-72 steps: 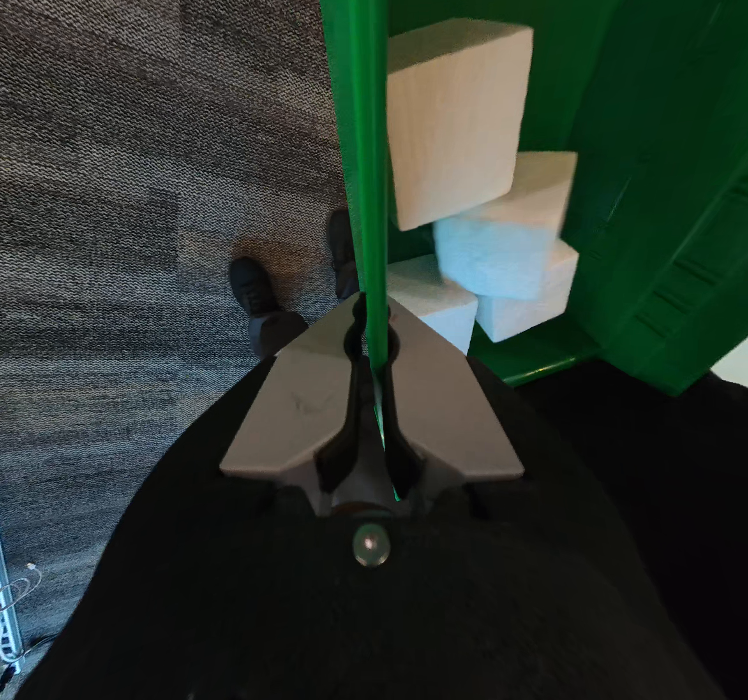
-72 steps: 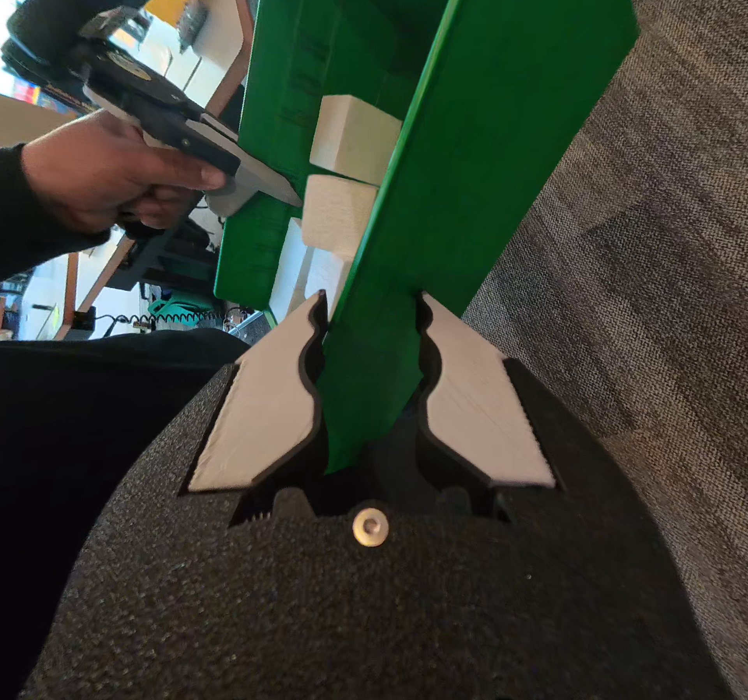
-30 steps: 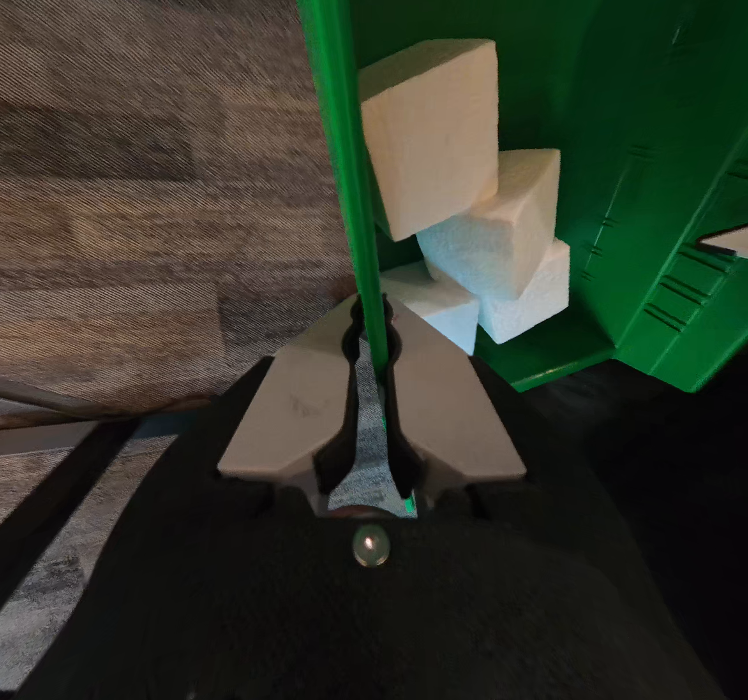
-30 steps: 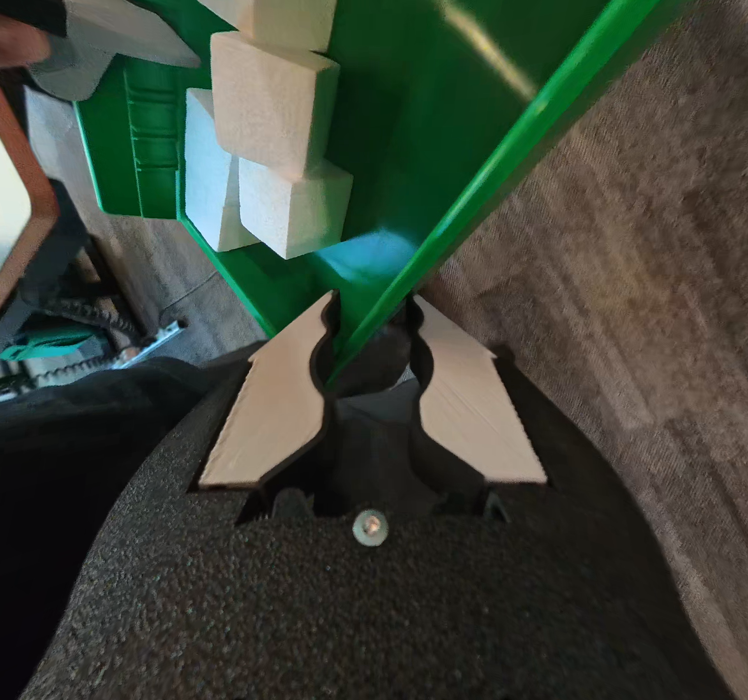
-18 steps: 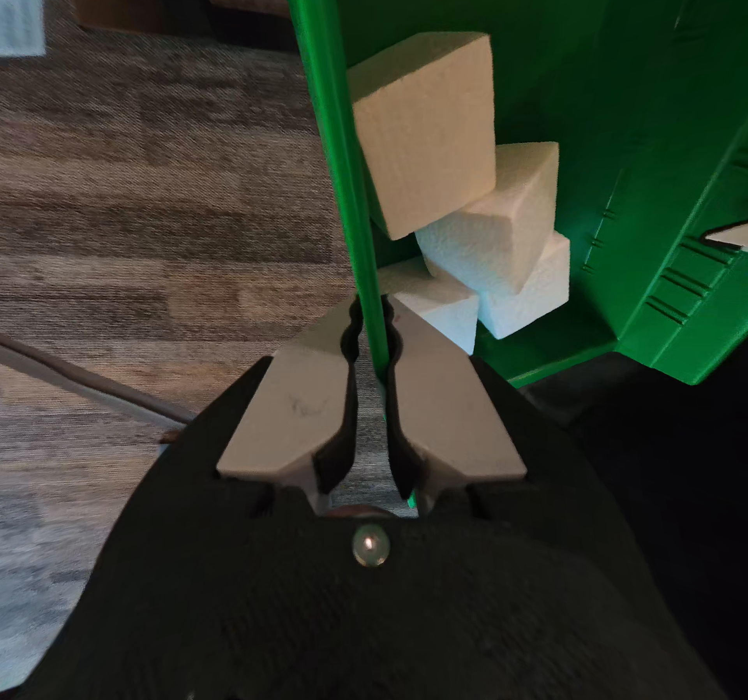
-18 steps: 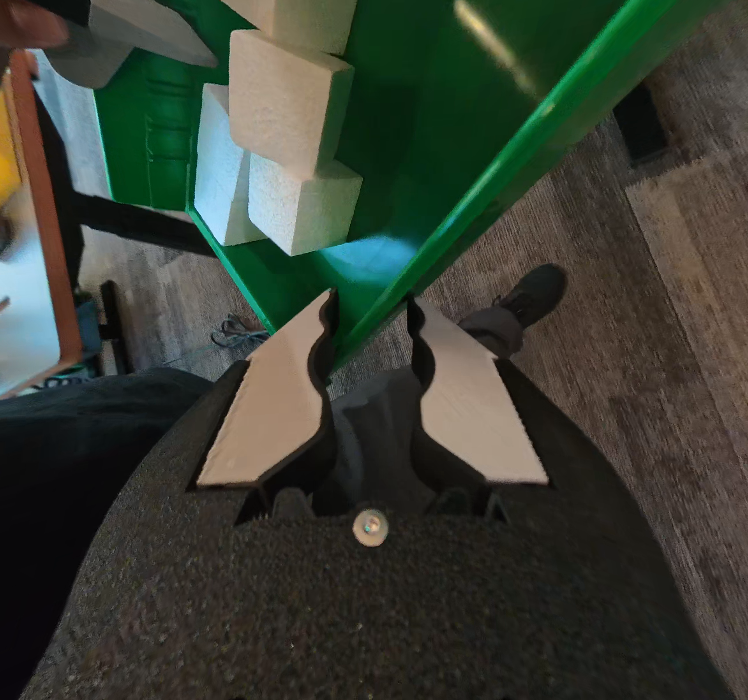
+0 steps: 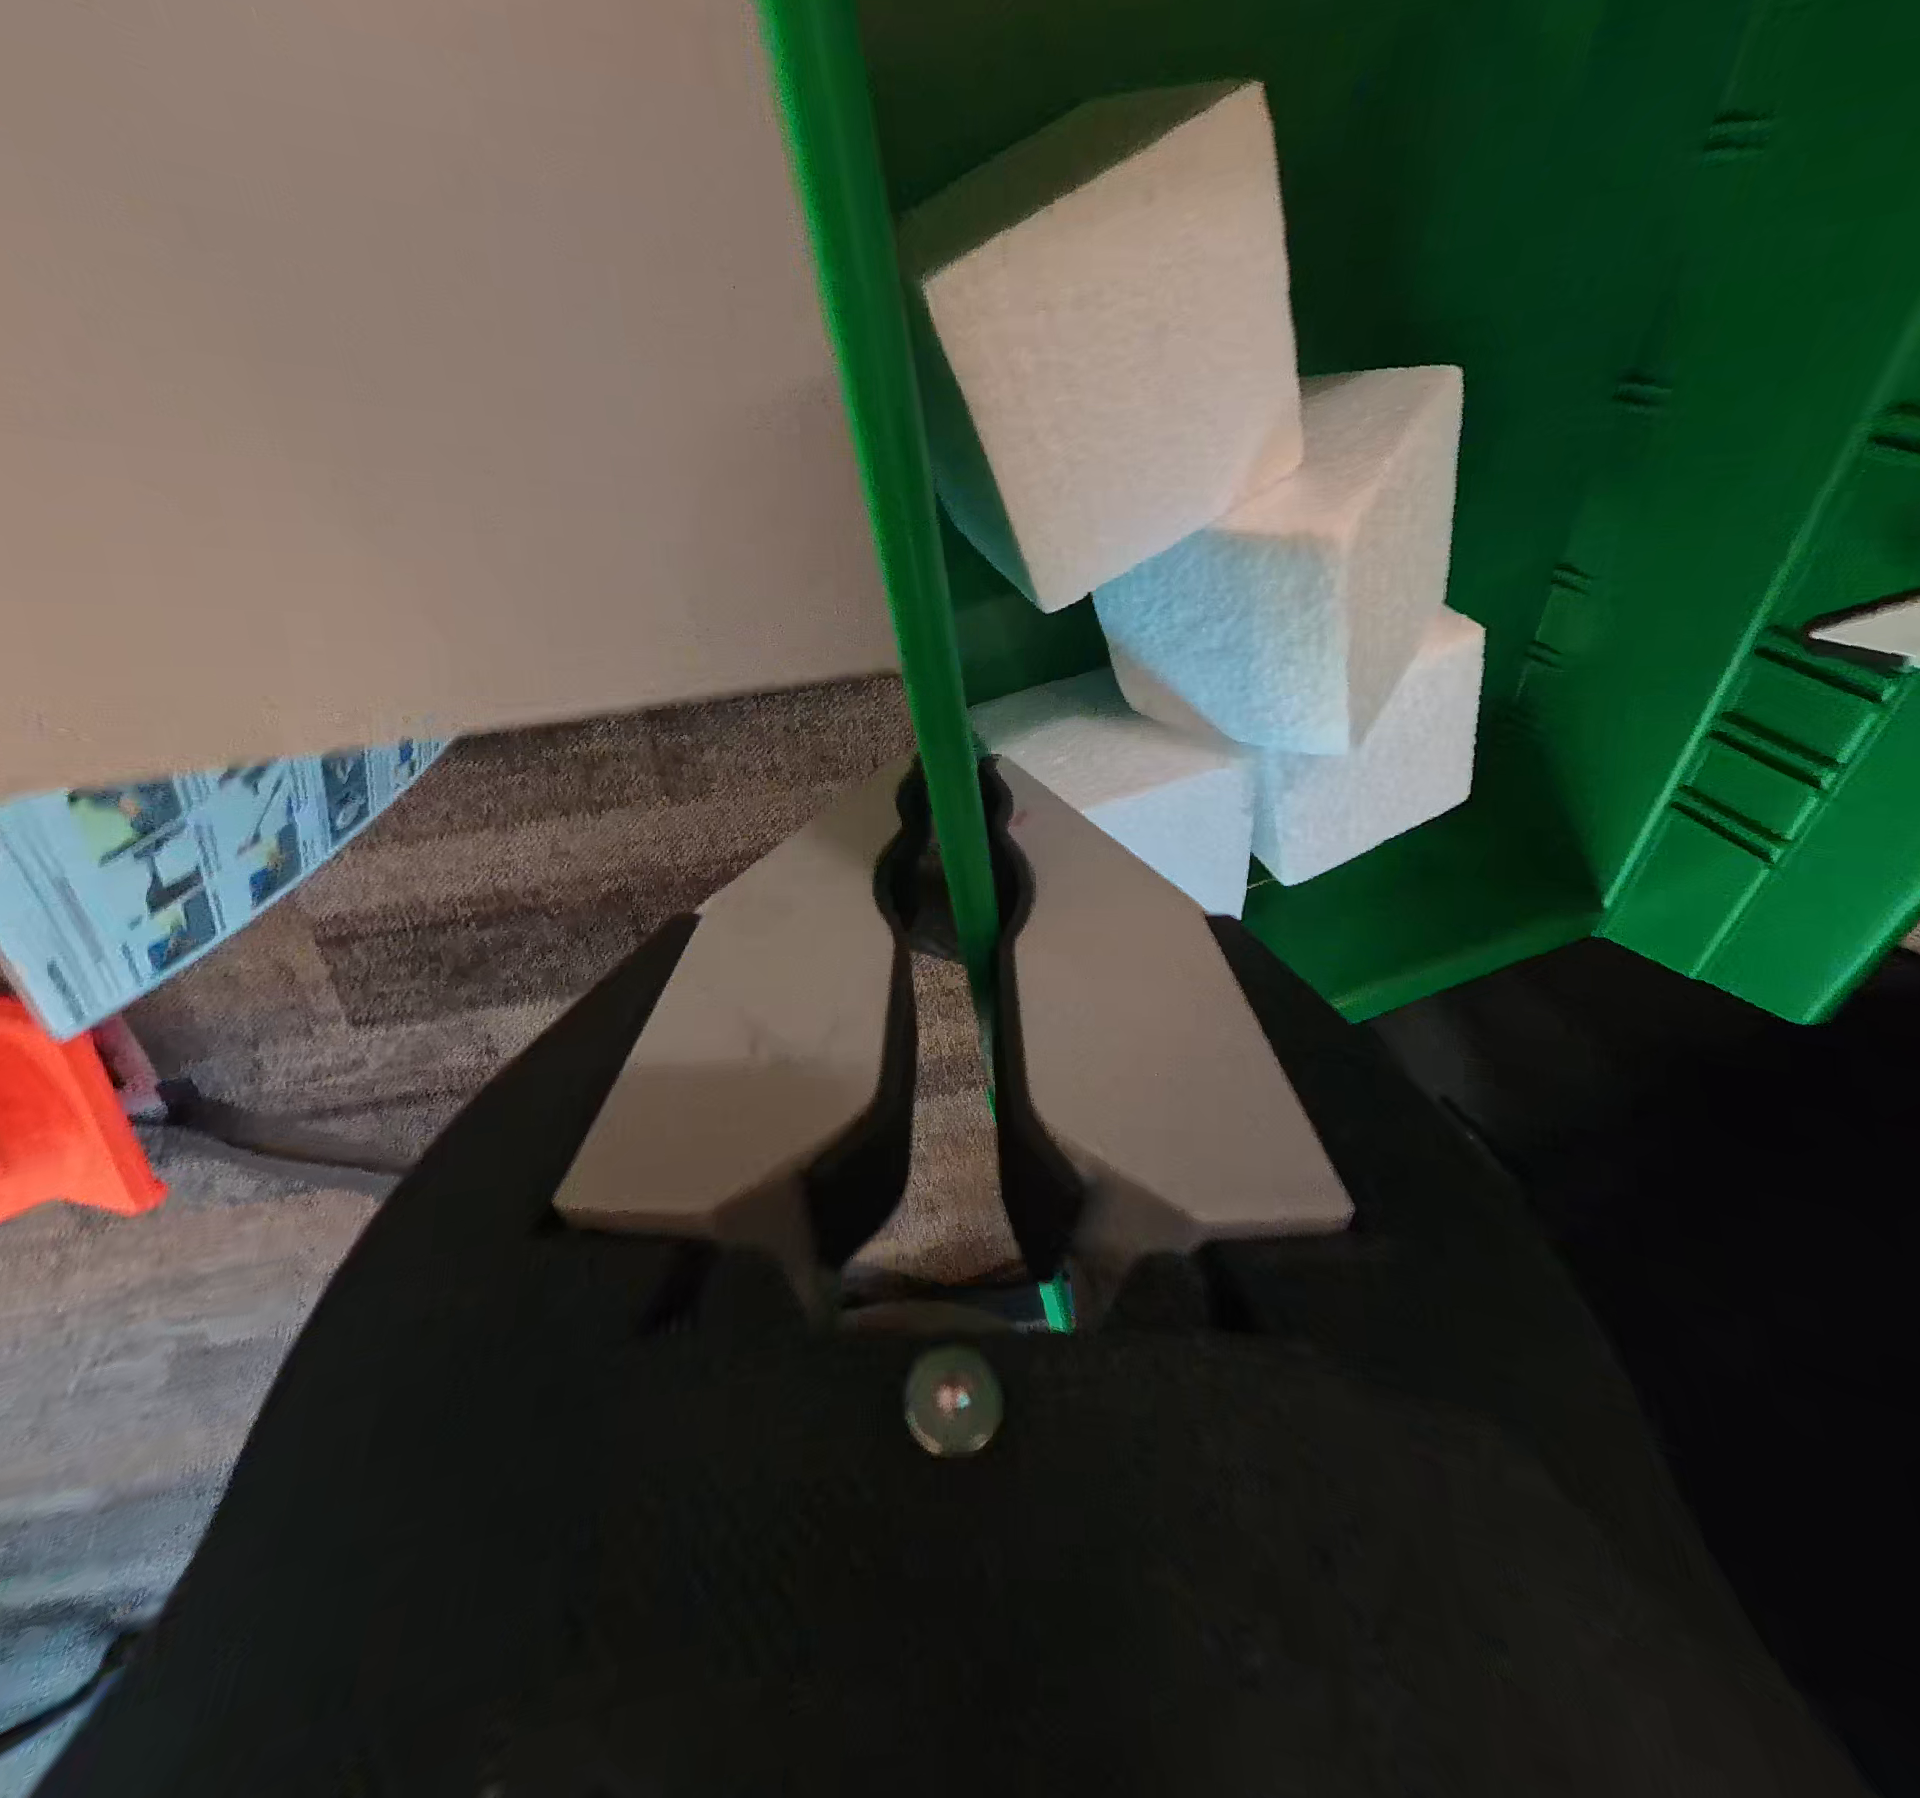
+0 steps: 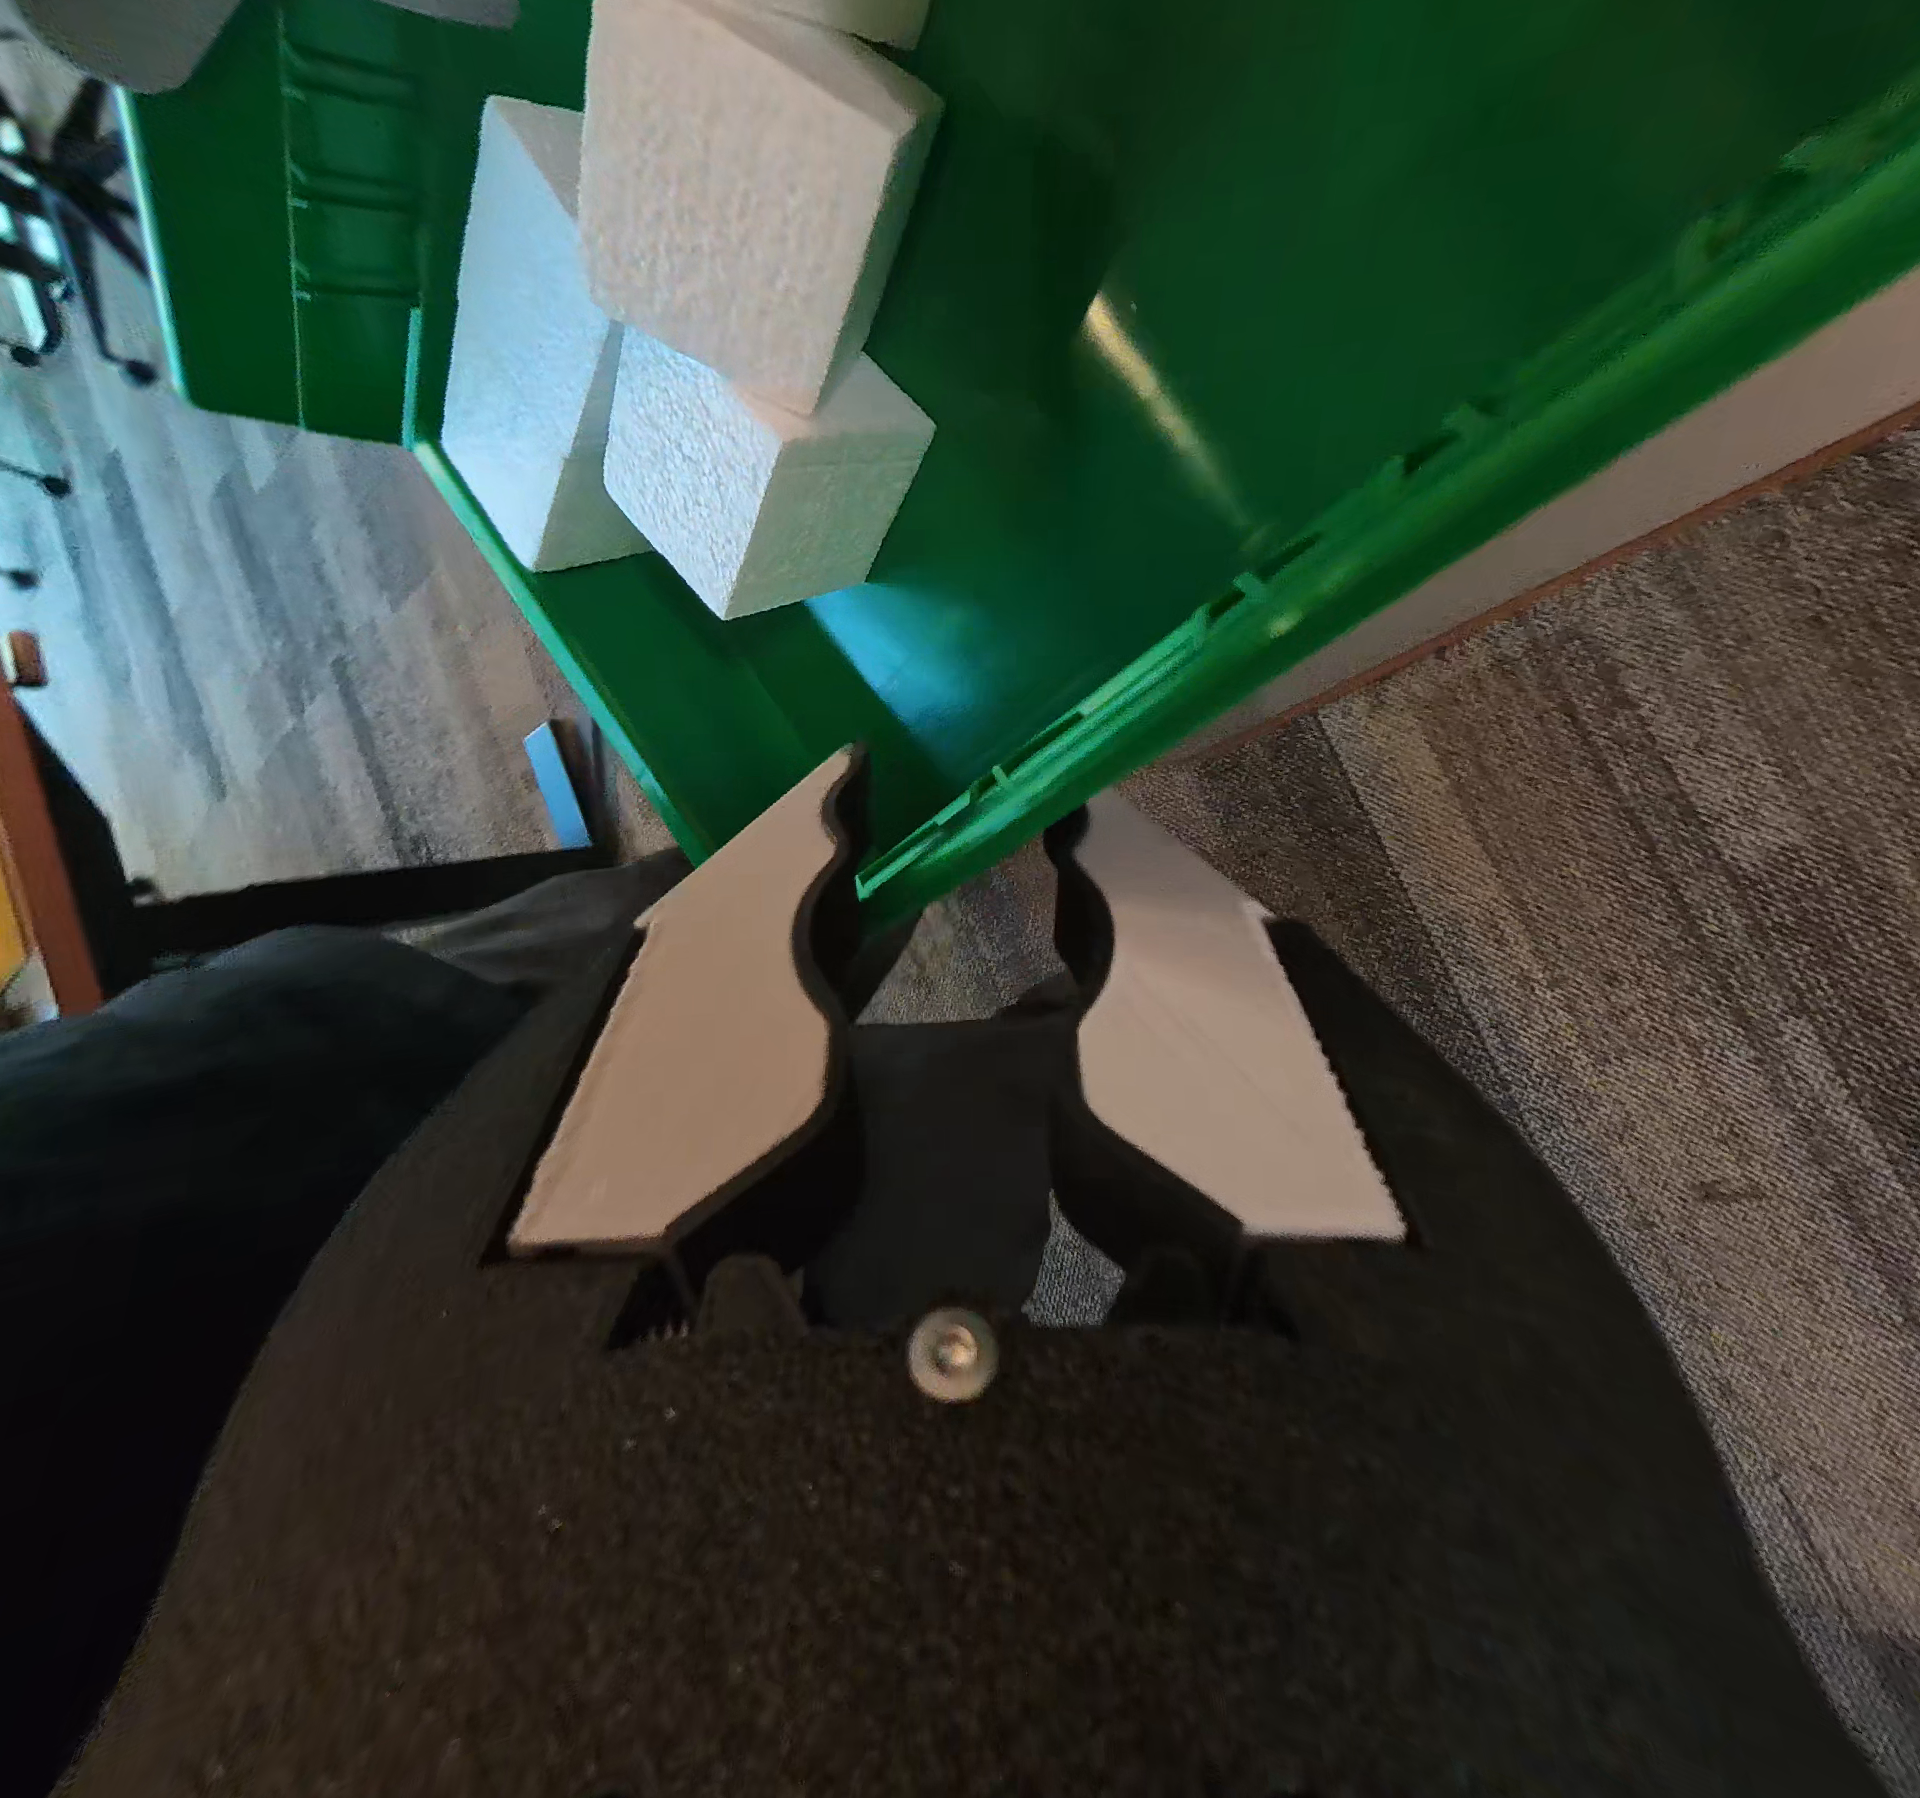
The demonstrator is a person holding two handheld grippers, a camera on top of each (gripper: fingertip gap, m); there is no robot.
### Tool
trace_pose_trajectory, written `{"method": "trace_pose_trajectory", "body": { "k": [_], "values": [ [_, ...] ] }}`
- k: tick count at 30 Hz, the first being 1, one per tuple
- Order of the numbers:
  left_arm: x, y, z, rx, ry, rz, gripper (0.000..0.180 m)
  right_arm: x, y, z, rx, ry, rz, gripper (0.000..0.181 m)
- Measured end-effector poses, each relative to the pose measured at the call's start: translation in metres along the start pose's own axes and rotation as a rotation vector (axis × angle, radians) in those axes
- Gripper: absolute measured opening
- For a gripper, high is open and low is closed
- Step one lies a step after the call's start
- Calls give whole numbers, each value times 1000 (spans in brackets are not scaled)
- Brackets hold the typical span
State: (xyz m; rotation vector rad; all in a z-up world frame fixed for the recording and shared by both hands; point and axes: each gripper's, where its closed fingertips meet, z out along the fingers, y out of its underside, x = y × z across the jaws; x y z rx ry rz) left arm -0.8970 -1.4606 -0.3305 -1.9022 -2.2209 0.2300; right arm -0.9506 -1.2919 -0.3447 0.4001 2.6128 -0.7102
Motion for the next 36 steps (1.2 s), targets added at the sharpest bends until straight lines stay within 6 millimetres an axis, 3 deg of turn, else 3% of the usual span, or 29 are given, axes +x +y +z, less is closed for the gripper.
{"method": "trace_pose_trajectory", "body": {
  "k": [4,7,10,12,14,16,17,19,21,24,26,28,31,33,36],
  "values": [
    [-19,-36,20,42,68,13,14,22,-33,6,14,-5,101,32],
    [-21,-57,36,46,193,13,32,46,-50,7,-2,95,121,20],
    [-26,-77,48,89,275,85,46,63,-69,5,21,172,177,19],
    [-32,-92,37,197,349,114,51,73,-82,5,34,237,222,17],
    [-49,-93,-1,344,428,122,54,83,-91,3,31,325,274,13],
    [-84,-68,-49,482,493,135,57,86,-97,1,20,405,333,10],
    [-111,-48,-67,539,497,130,53,88,-99,0,17,444,350,9],
    [-178,5,-72,579,484,54,49,89,-103,-5,-2,510,378,9],
    [-257,74,-29,476,463,-116,52,90,-110,-13,-8,581,397,16],
    [-371,188,63,231,421,-399,62,83,-132,-30,40,670,409,26],
    [-432,238,109,106,370,-476,71,73,-154,-36,77,700,367,23],
    [-472,256,141,5,342,-446,77,67,-171,-37,68,738,307,23],
    [-508,238,172,-33,277,-262,81,57,-185,-27,24,762,256,24],
    [-516,236,194,-118,264,-125,90,49,-192,-20,11,762,227,24],
    [-503,247,221,-235,343,-36,89,35,-202,-13,11,742,199,24]
  ]
}}
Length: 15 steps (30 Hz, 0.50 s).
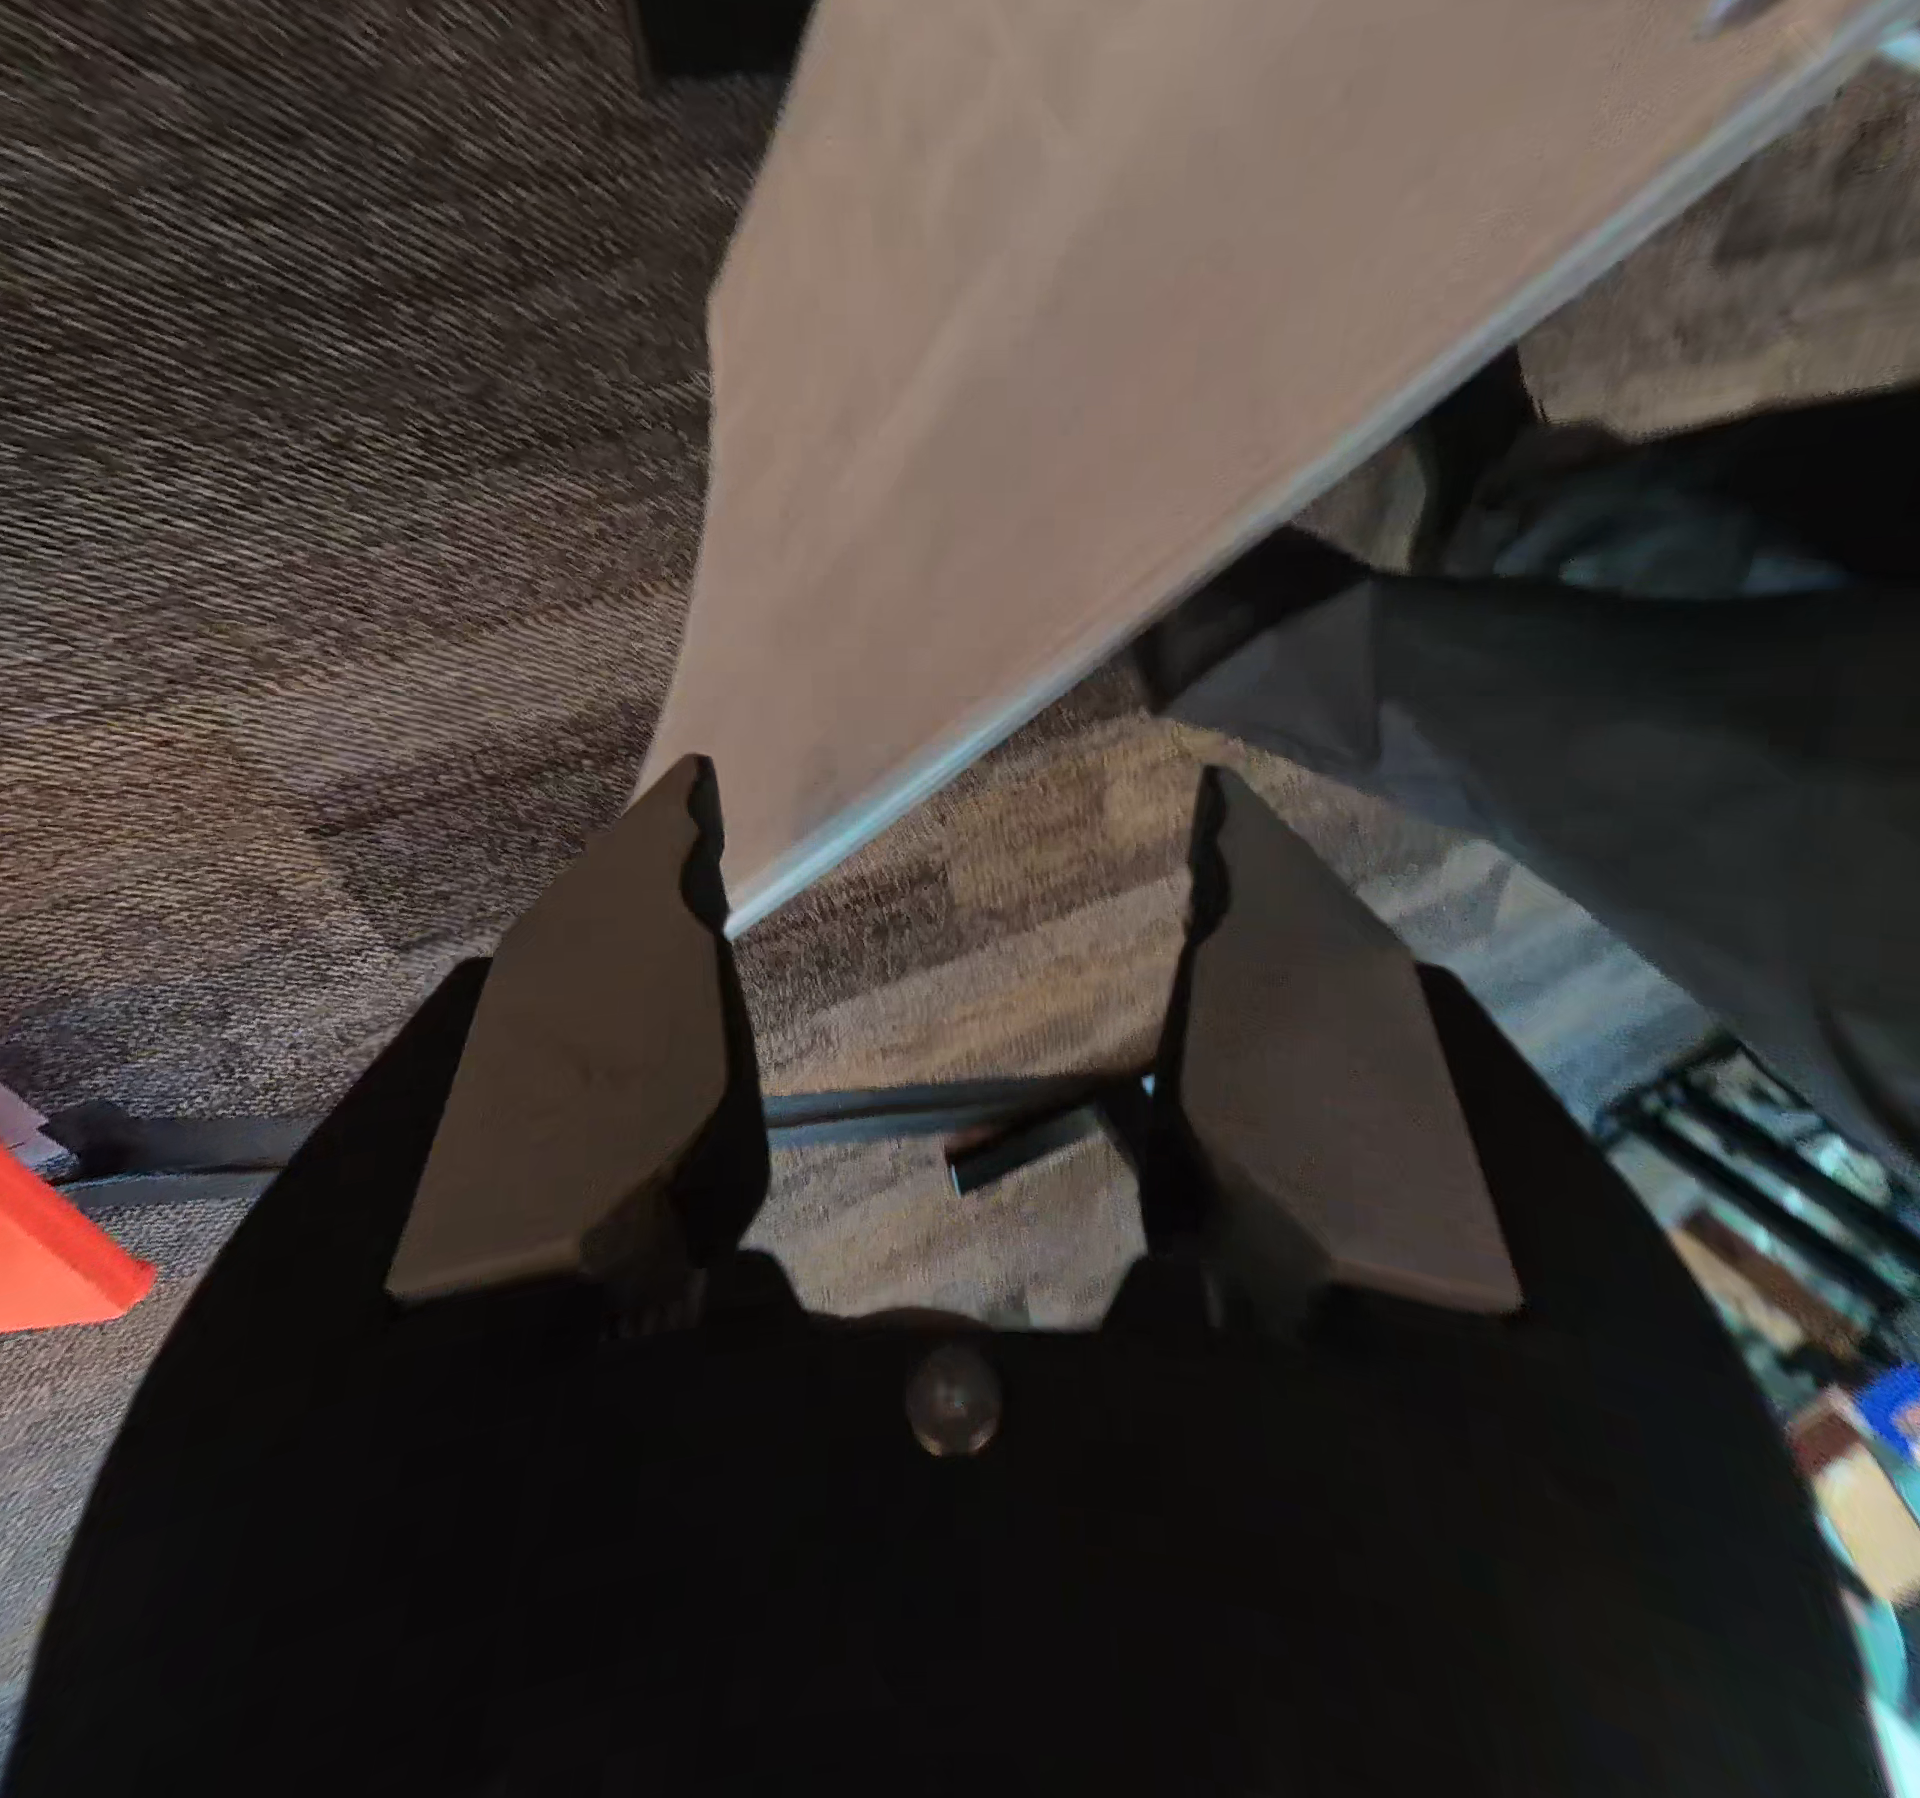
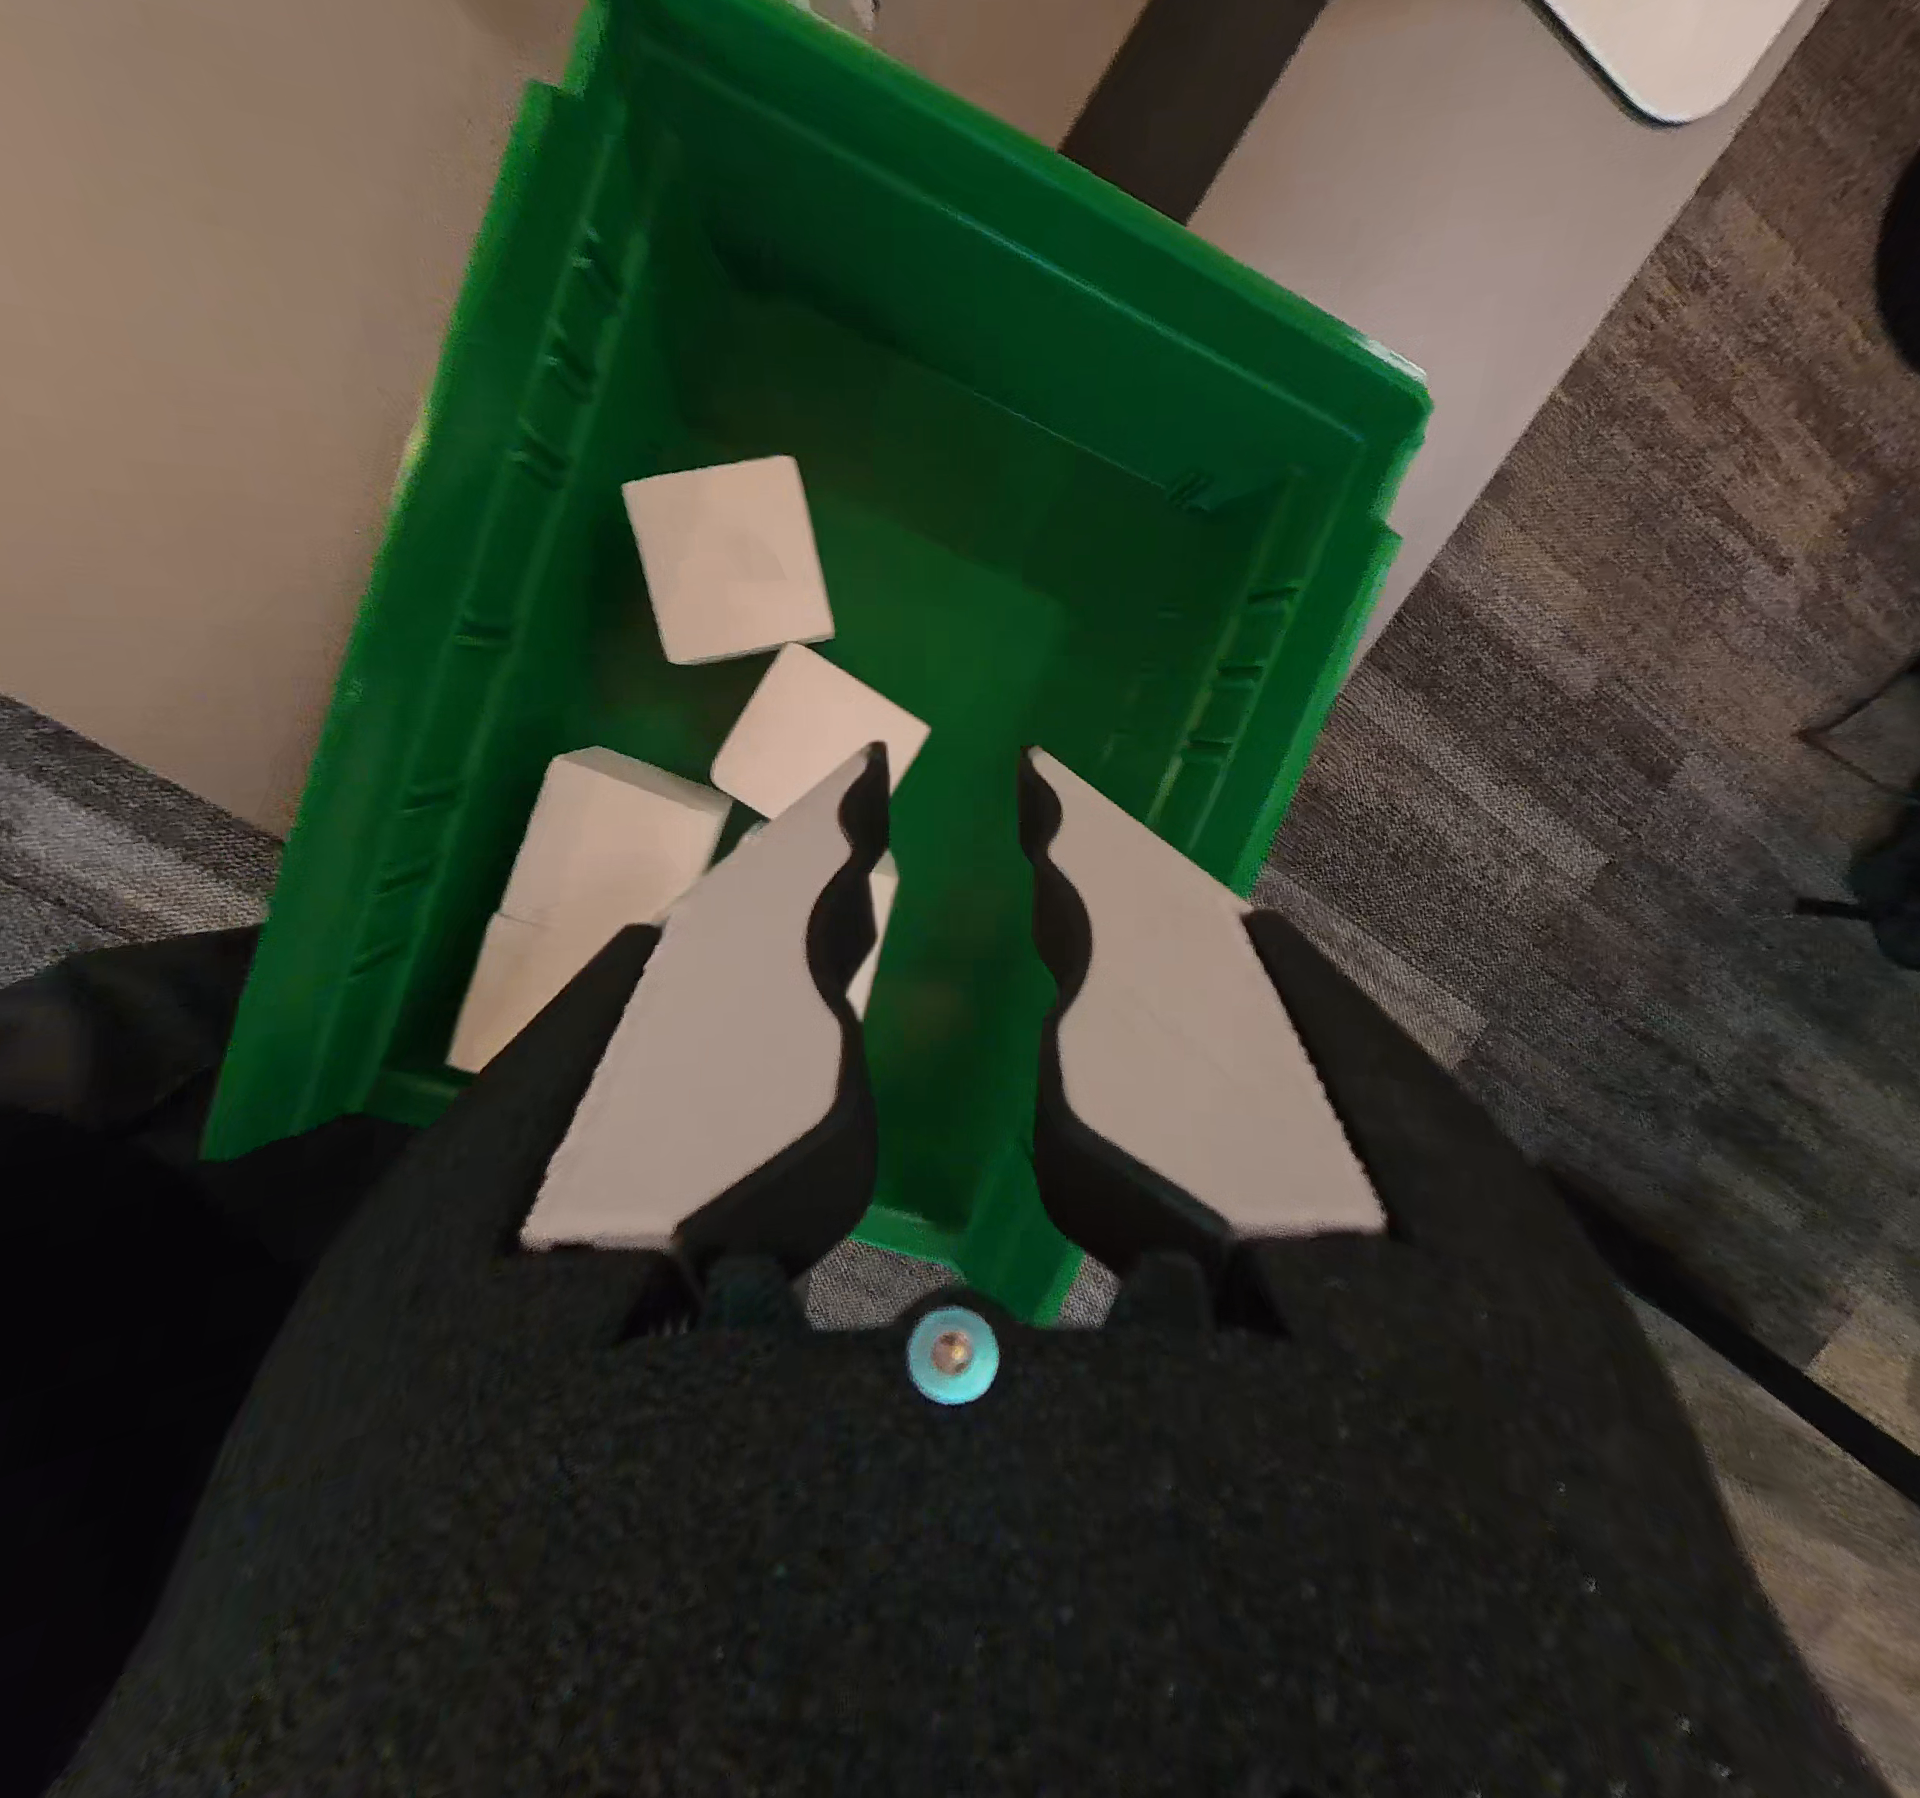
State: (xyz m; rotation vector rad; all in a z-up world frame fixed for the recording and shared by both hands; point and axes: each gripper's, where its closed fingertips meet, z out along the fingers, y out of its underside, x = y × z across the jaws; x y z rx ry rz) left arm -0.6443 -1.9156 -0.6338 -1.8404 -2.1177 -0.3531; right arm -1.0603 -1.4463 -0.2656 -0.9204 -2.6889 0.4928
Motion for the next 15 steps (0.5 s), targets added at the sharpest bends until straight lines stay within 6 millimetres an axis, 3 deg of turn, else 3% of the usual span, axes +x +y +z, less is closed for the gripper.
{"method": "trace_pose_trajectory", "body": {
  "k": [1,3,6,7,11,15],
  "values": [
    [3,2,8,-28,18,10,84,-5,-2,-2,8,-13,-1,24],
    [8,2,21,-46,15,19,47,-16,-9,-6,31,-49,4,25],
    [16,12,33,-72,-14,19,10,-32,-18,-11,65,-107,-9,25],
    [28,21,36,-89,10,38,0,-39,-22,-12,74,-133,-17,25],
    [88,61,23,-122,191,18,0,-83,-45,-18,155,-326,-67,25],
    [160,71,-30,-40,513,-100,0,-151,-62,-16,201,-638,-112,37]
  ]
}}
